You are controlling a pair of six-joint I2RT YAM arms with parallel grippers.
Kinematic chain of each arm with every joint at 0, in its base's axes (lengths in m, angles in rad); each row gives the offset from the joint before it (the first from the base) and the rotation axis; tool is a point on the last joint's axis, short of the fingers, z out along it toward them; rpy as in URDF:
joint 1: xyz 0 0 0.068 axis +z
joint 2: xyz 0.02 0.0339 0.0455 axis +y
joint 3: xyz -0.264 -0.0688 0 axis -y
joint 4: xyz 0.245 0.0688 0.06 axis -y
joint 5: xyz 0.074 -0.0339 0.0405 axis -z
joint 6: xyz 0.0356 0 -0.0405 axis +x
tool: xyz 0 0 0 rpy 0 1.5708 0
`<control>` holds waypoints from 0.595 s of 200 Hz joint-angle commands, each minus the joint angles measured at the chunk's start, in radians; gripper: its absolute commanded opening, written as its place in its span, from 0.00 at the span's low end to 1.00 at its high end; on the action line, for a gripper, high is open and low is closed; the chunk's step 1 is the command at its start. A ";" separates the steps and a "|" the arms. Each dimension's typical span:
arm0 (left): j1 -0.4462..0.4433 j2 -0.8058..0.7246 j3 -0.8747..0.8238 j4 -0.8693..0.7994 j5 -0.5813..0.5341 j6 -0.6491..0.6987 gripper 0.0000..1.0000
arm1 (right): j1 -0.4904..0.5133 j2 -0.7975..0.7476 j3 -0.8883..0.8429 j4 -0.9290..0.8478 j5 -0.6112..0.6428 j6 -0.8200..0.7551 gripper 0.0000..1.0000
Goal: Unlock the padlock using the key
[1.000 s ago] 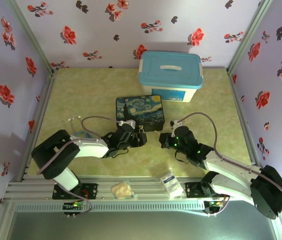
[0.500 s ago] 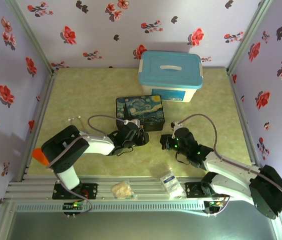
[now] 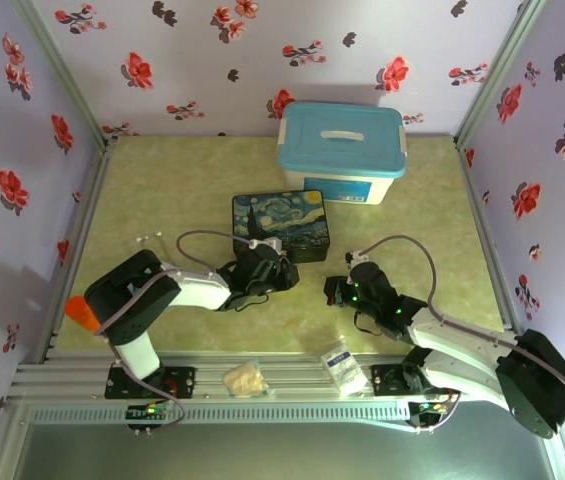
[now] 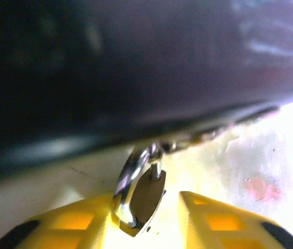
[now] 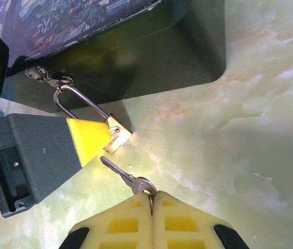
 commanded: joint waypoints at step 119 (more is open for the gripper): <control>-0.038 0.074 0.024 -0.011 -0.064 -0.105 0.07 | -0.005 -0.040 -0.050 0.019 0.022 0.057 0.00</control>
